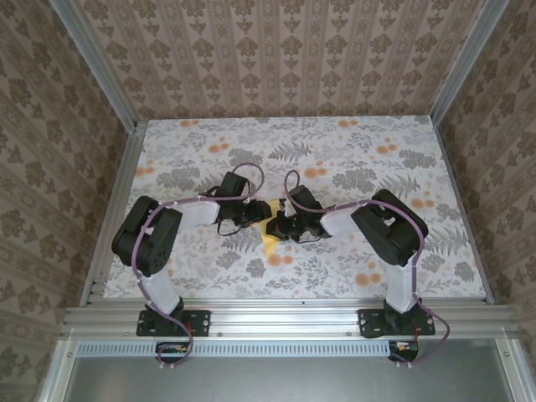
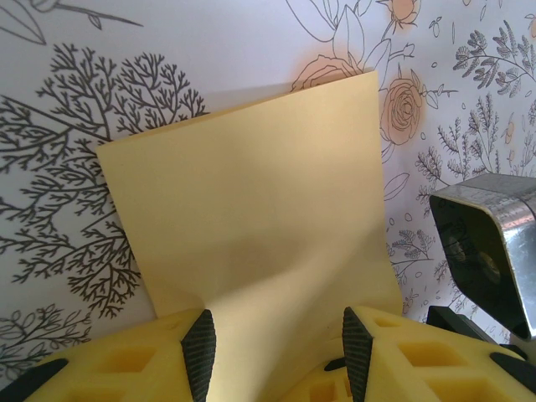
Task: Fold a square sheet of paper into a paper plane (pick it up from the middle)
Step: Third fold the triangle at the center of the table.
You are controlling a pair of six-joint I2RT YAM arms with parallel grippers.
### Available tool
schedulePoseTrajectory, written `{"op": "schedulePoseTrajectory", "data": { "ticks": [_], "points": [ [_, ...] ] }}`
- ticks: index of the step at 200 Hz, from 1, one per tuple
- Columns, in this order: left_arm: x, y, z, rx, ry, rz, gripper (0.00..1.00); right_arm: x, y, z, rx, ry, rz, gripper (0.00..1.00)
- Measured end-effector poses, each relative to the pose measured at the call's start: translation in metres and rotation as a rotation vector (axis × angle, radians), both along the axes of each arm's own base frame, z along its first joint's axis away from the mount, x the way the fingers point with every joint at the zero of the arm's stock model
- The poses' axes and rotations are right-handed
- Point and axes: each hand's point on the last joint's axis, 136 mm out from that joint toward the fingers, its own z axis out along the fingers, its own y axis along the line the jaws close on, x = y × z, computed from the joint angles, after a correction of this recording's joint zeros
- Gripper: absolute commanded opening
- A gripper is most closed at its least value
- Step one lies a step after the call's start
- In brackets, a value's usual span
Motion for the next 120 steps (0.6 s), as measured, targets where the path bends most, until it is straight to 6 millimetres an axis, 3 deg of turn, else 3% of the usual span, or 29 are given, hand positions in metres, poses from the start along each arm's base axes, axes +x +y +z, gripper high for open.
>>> {"op": "schedulePoseTrajectory", "data": {
  "ticks": [43,86,120],
  "points": [
    [0.0,0.0,0.0,0.0,0.0,0.0,0.48,0.0,0.0,0.0,-0.001,0.0,0.0,0.06],
    [0.006,0.001,0.004,0.007,-0.007,0.014,0.5,0.002,0.004,0.006,0.024,-0.023,0.018,0.31],
    [0.009,0.003,0.018,0.018,-0.03,0.028,0.5,0.002,0.006,0.009,0.034,-0.03,0.024,0.28]
  ]
}}
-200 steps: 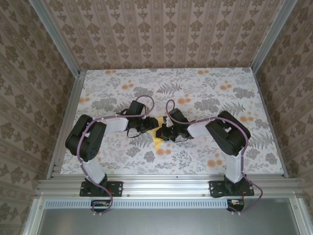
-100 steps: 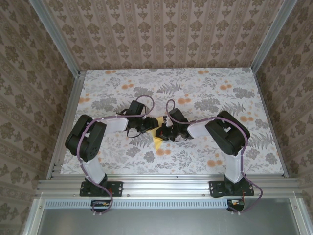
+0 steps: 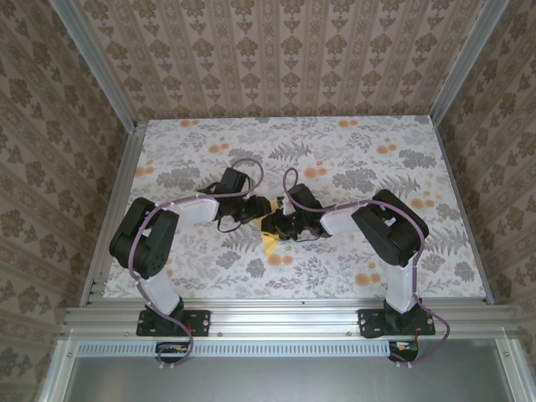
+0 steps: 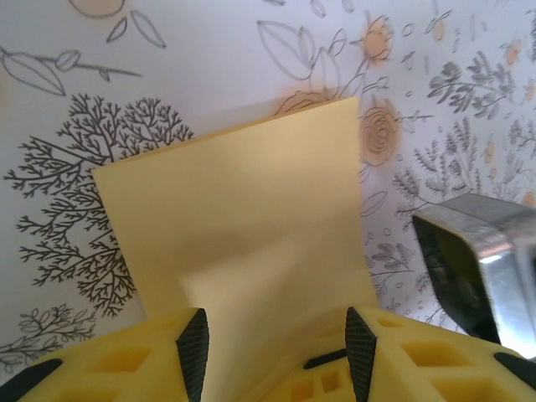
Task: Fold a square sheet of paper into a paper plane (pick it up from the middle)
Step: Third fold the triangle at the center of the table.
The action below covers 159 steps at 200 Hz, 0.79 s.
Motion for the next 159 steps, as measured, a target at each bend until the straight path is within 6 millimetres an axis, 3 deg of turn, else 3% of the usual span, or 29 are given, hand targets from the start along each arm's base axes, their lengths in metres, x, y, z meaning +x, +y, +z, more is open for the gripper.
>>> {"op": "schedulePoseTrajectory", "data": {
  "ticks": [35,56,106,159],
  "points": [
    [0.008,0.012,0.019,0.001,-0.035,0.054,0.48,0.001,-0.003,-0.006,-0.028,-0.012,-0.003,0.08],
    [0.011,0.021,0.024,0.003,-0.046,0.085,0.43,0.001,-0.006,-0.01,-0.045,-0.009,-0.012,0.0],
    [-0.016,0.03,0.013,0.009,0.004,0.083,0.21,0.002,-0.008,-0.012,-0.059,-0.019,-0.013,0.0],
    [-0.038,0.017,0.009,-0.012,0.045,0.015,0.03,0.002,-0.008,-0.012,-0.068,-0.021,-0.008,0.0]
  ]
}}
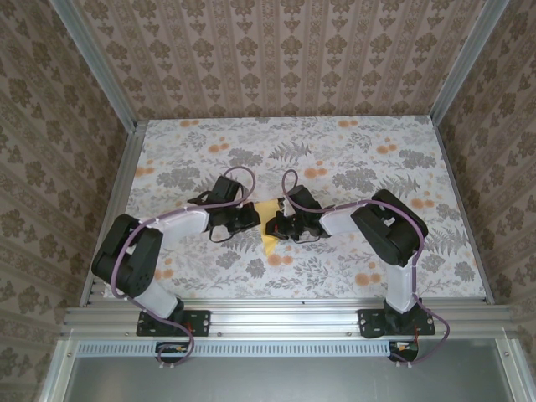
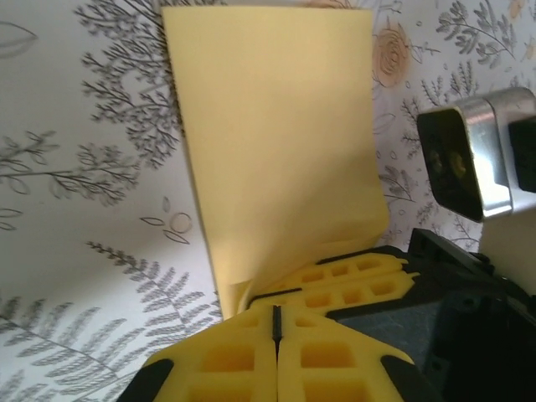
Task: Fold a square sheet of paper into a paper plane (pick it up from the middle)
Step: Third fold the triangle at the center of the table.
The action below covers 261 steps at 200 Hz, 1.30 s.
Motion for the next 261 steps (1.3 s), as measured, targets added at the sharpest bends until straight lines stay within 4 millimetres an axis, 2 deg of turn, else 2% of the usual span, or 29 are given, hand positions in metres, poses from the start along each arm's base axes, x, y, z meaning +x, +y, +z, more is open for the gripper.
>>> {"op": "schedulePoseTrajectory", "data": {
  "ticks": [14,105,193,234,261],
  "points": [
    [-0.002,-0.002,0.0,-0.005,0.006,-0.007,0.0,0.0,0.0,0.0,-0.003,0.003,-0.001,0.0],
    [-0.016,-0.01,-0.02,0.008,0.072,-0.048,0.0,0.0,0.0,0.0,-0.004,0.003,-0.002,0.0],
    [-0.011,-0.012,-0.025,0.022,0.091,-0.047,0.0,-0.001,-0.001,-0.001,-0.008,0.008,-0.003,0.0],
    [-0.01,-0.009,-0.038,0.065,0.103,-0.031,0.0,0.0,-0.001,-0.001,-0.008,0.007,-0.004,0.0],
    [-0.009,-0.008,-0.038,0.072,0.099,-0.027,0.0,0.0,-0.001,-0.001,-0.008,0.007,-0.004,0.0]
  ]
}}
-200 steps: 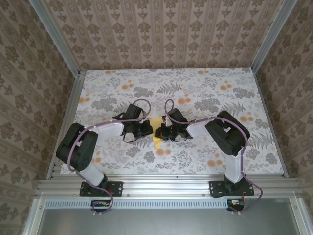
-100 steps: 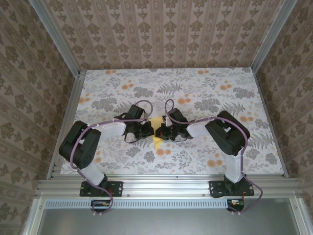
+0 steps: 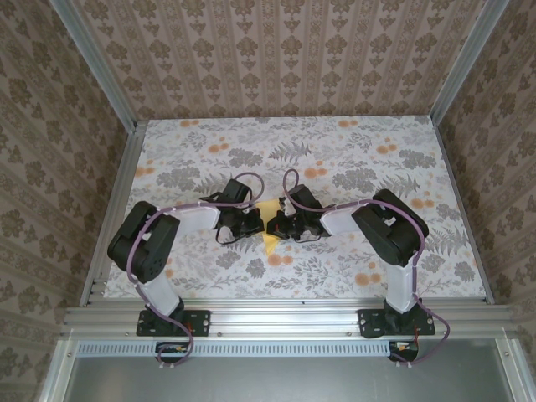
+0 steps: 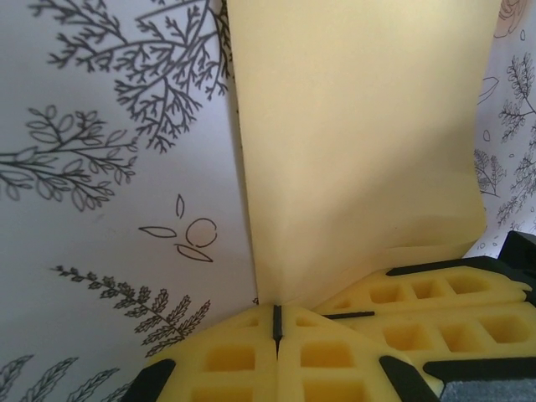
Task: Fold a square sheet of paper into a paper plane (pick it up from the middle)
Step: Third fold the triangle at the center of the table.
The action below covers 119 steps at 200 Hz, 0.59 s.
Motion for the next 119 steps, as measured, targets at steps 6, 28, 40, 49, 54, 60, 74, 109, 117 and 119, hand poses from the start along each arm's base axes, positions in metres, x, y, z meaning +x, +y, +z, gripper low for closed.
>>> {"op": "schedulePoseTrajectory", "data": {
  "ticks": [6,28,40,49,54,60,74,109,117,119],
  "points": [
    [0.0,0.0003,-0.0001,0.003,0.0,0.001,0.0,0.0,0.0,0.0,0.0,0.0,0.0,0.0],
    [0.0001,0.0008,-0.0001,0.008,0.001,0.002,0.0,0.0001,0.0001,0.0002,0.0,-0.001,0.0,0.0],
    [-0.0001,0.0007,-0.0001,0.015,0.003,0.003,0.0,0.0001,0.0001,0.0004,0.001,-0.001,0.0,0.0],
    [0.0001,0.0009,0.0001,0.023,0.003,0.004,0.0,0.0,0.0001,0.0004,0.001,0.0,0.0,0.0],
    [-0.0001,0.0011,-0.0002,0.029,0.004,0.005,0.0,0.0,0.0001,0.0005,0.001,-0.001,0.0,0.0],
    [-0.0002,0.0009,-0.0004,0.034,0.005,0.004,0.0,0.0,0.0001,0.0005,0.001,0.0,0.0,0.0],
    [-0.0003,0.0011,-0.0009,0.05,0.013,0.004,0.0,0.0001,0.0002,0.0019,0.003,-0.003,0.0,0.0],
    [-0.0001,-0.0015,-0.0015,0.092,0.024,-0.003,0.0,-0.0046,-0.0033,0.0028,-0.009,0.012,0.0,0.0],
    [-0.0001,-0.0021,-0.0017,0.102,0.024,-0.005,0.0,-0.0062,-0.0045,0.0031,-0.013,0.018,0.0,0.0],
    [0.0001,-0.0021,-0.0018,0.106,0.024,-0.004,0.0,-0.0065,-0.0047,0.0034,-0.014,0.019,0.0,0.0]
  ]
}}
